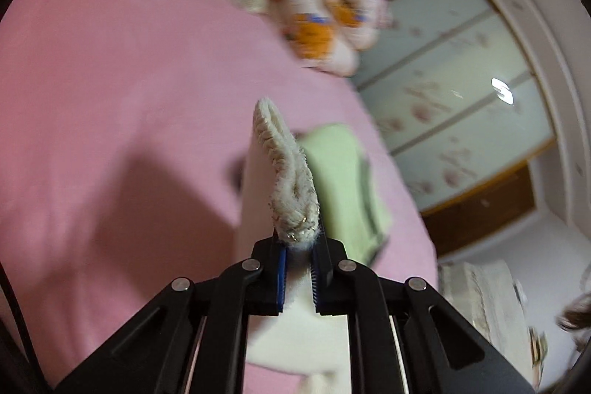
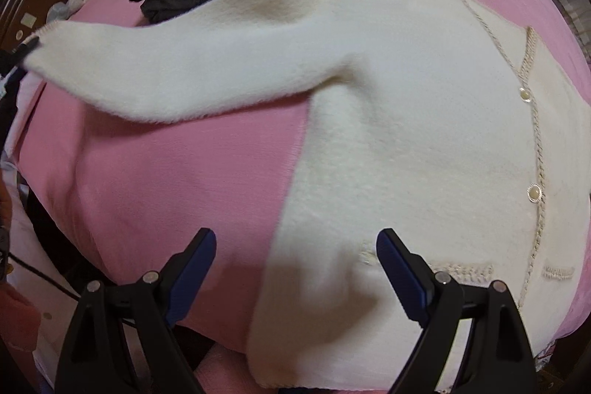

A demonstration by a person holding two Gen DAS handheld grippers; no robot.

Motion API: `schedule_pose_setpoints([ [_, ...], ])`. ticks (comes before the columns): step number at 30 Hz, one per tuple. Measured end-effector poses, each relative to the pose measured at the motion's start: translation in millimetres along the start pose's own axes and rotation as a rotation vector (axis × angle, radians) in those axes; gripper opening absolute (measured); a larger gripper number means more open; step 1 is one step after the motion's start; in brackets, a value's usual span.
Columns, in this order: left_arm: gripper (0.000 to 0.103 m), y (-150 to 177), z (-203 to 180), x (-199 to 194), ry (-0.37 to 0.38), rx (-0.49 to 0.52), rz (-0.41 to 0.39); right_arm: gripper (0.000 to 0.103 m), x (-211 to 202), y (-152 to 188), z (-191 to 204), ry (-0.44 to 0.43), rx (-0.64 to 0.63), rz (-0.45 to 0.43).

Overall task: Fold large clothes
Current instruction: 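Fold the held sleeve across the cardigan body and open the left gripper, then grasp the cuff of the other sleeve with the right gripper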

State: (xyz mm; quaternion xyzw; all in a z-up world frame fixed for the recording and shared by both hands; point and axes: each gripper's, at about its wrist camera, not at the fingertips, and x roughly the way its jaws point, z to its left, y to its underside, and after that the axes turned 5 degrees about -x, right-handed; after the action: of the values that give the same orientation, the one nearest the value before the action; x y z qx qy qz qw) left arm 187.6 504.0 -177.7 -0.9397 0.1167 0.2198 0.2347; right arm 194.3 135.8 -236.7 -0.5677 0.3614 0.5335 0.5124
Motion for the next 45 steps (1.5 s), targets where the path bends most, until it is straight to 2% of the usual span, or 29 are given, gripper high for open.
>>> schedule_pose_setpoints([
  [3,0.008,26.3,-49.6,-2.7,0.11,0.064,0.017,0.089,-11.1,8.1,-26.9,-0.025,0.021,-0.022],
  [8,0.008,87.8,-125.6,13.3,0.219,0.12,0.072,0.089,-31.8,16.2,-92.7,-0.07,0.125,-0.064],
  [11,0.008,124.7,-159.5,27.6,0.253,0.141,0.12,0.089,-44.7,20.6,-133.8,-0.082,0.177,-0.091],
  [13,0.008,156.1,-182.6,39.1,0.265,0.157,0.18,0.089,-54.4,26.0,-165.2,-0.065,0.205,-0.11],
  [17,0.008,211.5,-216.6,68.1,0.232,0.216,0.275,0.089,-61.6,31.9,-213.6,-0.034,0.256,-0.132],
  [21,0.008,264.3,-240.4,102.7,0.135,0.318,0.373,0.089,-65.9,41.1,-267.1,-0.004,0.329,-0.155],
  [24,0.011,299.4,-242.0,123.8,0.049,0.376,0.451,0.089,-61.7,44.0,-302.1,0.012,0.373,-0.153],
  [27,0.027,335.3,-221.4,147.4,-0.122,0.413,0.599,0.089,-55.5,44.8,-322.9,-0.008,0.404,-0.143],
  [29,0.036,348.5,-217.1,156.2,-0.21,0.433,0.66,0.089,-50.1,43.1,-332.7,-0.036,0.416,-0.139],
  [30,0.044,350.6,-216.3,156.0,-0.245,0.443,0.662,0.089,-47.8,42.4,-335.9,-0.052,0.418,-0.14],
  [31,0.056,346.3,-211.7,161.1,-0.272,0.451,0.654,0.089,-45.1,40.1,-337.3,-0.076,0.413,-0.15],
  [33,0.07,336.7,-206.9,156.8,-0.317,0.477,0.624,0.088,-37.8,33.9,-336.1,-0.134,0.393,-0.159],
  [34,0.074,332.9,-205.1,151.9,-0.337,0.488,0.609,0.085,-32.5,28.6,-332.9,-0.176,0.375,-0.158],
  [35,0.075,329.9,-203.0,142.5,-0.36,0.499,0.593,0.083,-29.7,23.8,-328.4,-0.216,0.362,-0.156],
  [38,0.076,298.9,-178.1,134.5,-0.466,0.523,0.57,0.063,-10.8,9.1,-317.2,-0.321,0.36,-0.122],
  [40,0.076,284.8,-156.6,126.0,-0.528,0.516,0.562,0.041,8.1,-1.5,-302.5,-0.39,0.372,-0.073],
  [44,0.076,253.3,-104.6,112.9,-0.632,0.444,0.566,0.038,36.9,-22.8,-276.8,-0.451,0.414,-0.043],
  [45,0.076,246.4,-90.5,111.4,-0.679,0.433,0.573,0.038,42.9,-26.6,-273.0,-0.454,0.43,-0.032],
])
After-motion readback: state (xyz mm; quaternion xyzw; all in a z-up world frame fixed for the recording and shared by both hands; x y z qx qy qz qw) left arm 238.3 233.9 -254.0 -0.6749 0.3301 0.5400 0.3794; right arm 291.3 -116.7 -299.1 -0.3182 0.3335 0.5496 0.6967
